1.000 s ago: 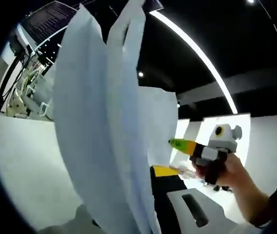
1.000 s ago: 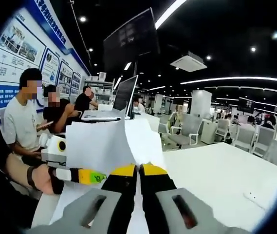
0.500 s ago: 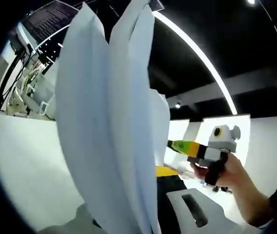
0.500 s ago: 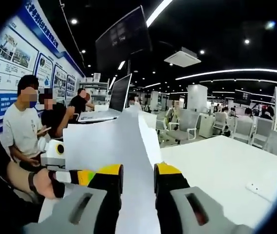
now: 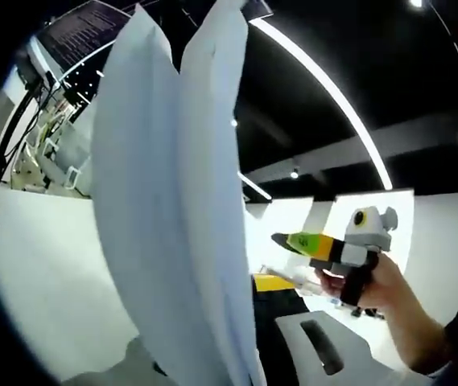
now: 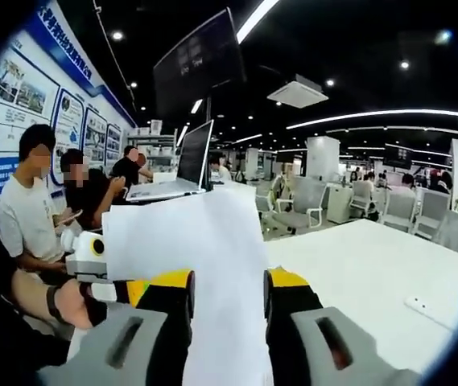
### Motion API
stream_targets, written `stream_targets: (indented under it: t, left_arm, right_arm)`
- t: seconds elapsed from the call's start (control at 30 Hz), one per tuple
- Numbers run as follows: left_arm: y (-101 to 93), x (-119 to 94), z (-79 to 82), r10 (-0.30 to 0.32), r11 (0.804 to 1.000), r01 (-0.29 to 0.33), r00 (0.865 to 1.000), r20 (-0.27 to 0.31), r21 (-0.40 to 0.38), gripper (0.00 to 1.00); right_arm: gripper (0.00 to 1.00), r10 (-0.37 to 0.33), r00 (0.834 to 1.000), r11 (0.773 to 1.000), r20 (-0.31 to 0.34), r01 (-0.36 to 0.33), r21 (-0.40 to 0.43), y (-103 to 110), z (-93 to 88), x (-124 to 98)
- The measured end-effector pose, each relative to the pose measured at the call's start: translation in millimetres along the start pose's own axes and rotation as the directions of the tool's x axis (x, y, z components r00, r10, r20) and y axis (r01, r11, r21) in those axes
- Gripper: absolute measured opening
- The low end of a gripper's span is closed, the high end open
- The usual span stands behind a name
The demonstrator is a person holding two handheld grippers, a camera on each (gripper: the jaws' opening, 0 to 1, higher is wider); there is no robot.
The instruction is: Organize the stack of printing papers by aligning and flattening the scattered papers on the table
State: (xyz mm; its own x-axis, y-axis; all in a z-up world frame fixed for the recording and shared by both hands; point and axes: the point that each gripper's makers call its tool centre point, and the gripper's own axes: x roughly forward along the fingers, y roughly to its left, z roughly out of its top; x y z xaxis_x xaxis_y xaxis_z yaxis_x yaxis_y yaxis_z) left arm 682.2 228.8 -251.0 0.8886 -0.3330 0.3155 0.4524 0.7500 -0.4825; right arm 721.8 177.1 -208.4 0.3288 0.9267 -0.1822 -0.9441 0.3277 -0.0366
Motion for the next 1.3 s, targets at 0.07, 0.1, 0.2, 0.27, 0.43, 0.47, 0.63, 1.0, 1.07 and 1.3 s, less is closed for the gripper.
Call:
stream_targets:
  t: [0.07, 0.1, 0.2, 0.27, 0.43, 0.47, 0.63, 1.0, 1.07, 1.3]
  left_arm:
    - [0.2, 0.1, 0.1, 0.0, 1.0, 0.0, 1.0, 0.0, -0.001, 0.07]
    - [0.1, 0.1, 0.2, 0.0, 1.0, 0.0, 1.0, 0.0, -0.001, 0.07]
    - [0.0, 0.2, 0.4, 0.0, 1.0, 0.0, 1.0, 0.001, -0.003, 0.07]
    - [-0.1, 0.2, 0.5, 0.002, 1.0, -0.002, 1.0, 0.002, -0.007, 0.07]
    - [0.2, 0.1, 1.5, 0.002, 1.0, -0.002, 1.0, 0.007, -0.02, 0.07]
    - [0.6, 0.1, 1.8, 0.003, 1.0, -0.003, 1.0, 0.008, -0.021, 0.07]
    - [0.9, 0.3, 2.1, 0.005, 1.0, -0.004, 1.0, 0.009, -0.023, 0.07]
    - [1.2, 0.4, 2.2, 0.008, 1.0, -0.007, 1.0, 0.009, -0.028, 0.07]
    - [1.1, 0.3, 2.2, 0.008, 1.0, -0.007, 1.0, 0.01, -0.029, 0.07]
    - [1.2, 0.0, 2.6, 0.007, 0.999, -0.007, 1.0, 0.01, -0.034, 0.07]
  right_arm:
    - [0.33, -0.004, 1.0, 1.0, -0.007, 0.004, 0.001, -0.9, -1.8, 0.3]
    - [0.34, -0.007, 1.0, 1.0, -0.01, 0.007, 0.003, -1.5, -2.6, 0.4]
    - [0.39, -0.012, 1.0, 1.0, -0.017, 0.012, 0.012, -2.4, -4.5, 0.2]
    - [0.43, -0.016, 1.0, 1.0, -0.022, 0.016, 0.023, -3.1, -5.8, -0.2]
    - [0.49, -0.031, 0.999, 0.999, -0.034, 0.032, 0.035, -7.1, -8.4, -1.4]
    - [0.5, -0.033, 0.999, 0.999, -0.036, 0.034, 0.037, -7.9, -8.7, -1.5]
    - [0.55, -0.036, 0.998, 0.998, -0.044, 0.038, 0.045, -9.1, -10.3, -1.3]
    - [0.64, -0.045, 0.997, 0.997, -0.058, 0.049, 0.065, -10.4, -13.2, -3.1]
    - [0.65, -0.046, 0.997, 0.997, -0.06, 0.05, 0.065, -10.5, -13.4, -3.2]
    - [0.71, -0.057, 0.996, 0.995, -0.067, 0.062, 0.077, -11.6, -14.3, -4.2]
